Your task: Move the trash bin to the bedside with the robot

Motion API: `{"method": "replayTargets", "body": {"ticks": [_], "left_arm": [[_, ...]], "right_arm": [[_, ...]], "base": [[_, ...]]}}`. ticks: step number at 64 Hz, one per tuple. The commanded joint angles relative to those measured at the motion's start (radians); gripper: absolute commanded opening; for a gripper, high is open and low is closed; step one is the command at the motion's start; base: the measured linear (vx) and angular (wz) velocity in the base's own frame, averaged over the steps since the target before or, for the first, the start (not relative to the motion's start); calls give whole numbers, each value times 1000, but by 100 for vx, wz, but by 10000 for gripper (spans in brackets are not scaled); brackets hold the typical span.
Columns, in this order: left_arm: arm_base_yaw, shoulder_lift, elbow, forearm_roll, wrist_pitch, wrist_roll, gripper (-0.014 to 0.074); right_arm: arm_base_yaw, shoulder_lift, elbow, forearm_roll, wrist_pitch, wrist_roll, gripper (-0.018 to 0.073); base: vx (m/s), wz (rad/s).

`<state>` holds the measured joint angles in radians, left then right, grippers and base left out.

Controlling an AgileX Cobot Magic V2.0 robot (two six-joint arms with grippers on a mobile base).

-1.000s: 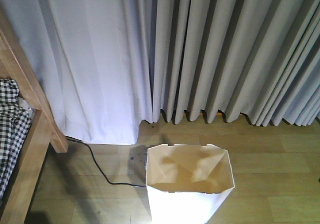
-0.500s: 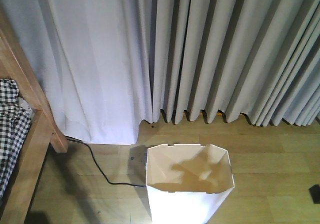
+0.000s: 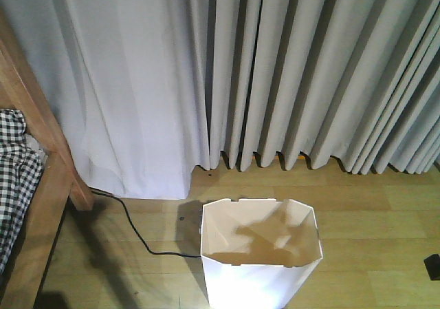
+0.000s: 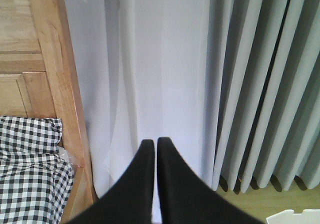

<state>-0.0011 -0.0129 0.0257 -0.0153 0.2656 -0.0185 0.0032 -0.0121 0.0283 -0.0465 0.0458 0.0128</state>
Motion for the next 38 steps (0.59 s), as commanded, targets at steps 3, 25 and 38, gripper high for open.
{"method": "replayTargets", "body": {"ticks": [3,25,38], "left_arm": [[-2,-14,19,-4,-69,-4,-7],[-2,-14,19,-4,-69,-4,-7],[-2,-14,19,-4,-69,-4,-7]], "right_arm": [[-2,-12,7,-1,-67,1,-9],[-2,-12,7,-1,-67,1,-9],[-2,-12,7,-1,-67,1,-9]], "base": [[0,0],[0,0],[0,0]]}}
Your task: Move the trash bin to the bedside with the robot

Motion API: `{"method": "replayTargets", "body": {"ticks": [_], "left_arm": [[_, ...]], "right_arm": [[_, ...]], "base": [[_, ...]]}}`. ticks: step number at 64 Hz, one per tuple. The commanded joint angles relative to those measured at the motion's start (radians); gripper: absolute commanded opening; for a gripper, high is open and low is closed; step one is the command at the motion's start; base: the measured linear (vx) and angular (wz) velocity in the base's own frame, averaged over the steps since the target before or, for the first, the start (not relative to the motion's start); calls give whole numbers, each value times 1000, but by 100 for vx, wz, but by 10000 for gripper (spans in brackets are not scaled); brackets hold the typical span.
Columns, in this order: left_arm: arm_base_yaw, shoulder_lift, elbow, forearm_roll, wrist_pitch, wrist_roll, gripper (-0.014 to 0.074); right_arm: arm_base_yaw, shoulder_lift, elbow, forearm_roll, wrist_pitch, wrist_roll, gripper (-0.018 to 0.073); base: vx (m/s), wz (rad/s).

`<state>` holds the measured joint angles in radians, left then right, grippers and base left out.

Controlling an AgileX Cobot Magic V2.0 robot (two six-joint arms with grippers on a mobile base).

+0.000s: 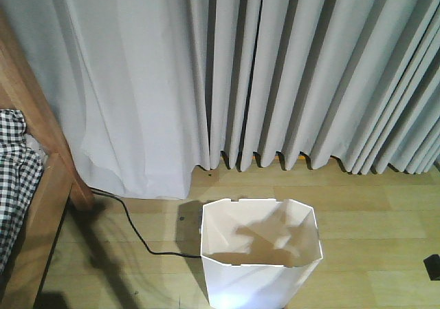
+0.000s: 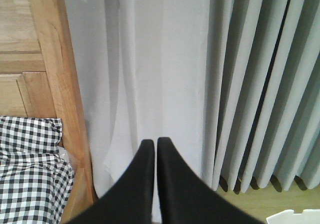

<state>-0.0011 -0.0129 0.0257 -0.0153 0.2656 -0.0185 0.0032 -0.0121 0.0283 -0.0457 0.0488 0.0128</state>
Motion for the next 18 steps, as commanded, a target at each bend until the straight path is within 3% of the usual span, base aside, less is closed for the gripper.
{"method": "replayTargets", "body": {"ticks": [1,18], "left_arm": [[-2,-14,19,-4,-69,-4,-7],[-2,-14,19,-4,-69,-4,-7]], "right_arm": [[-2,-12,7,-2,-70,1,-9],[-2,-12,7,-2,-70,1,-9]], "base": [[0,0],[0,0]]}}
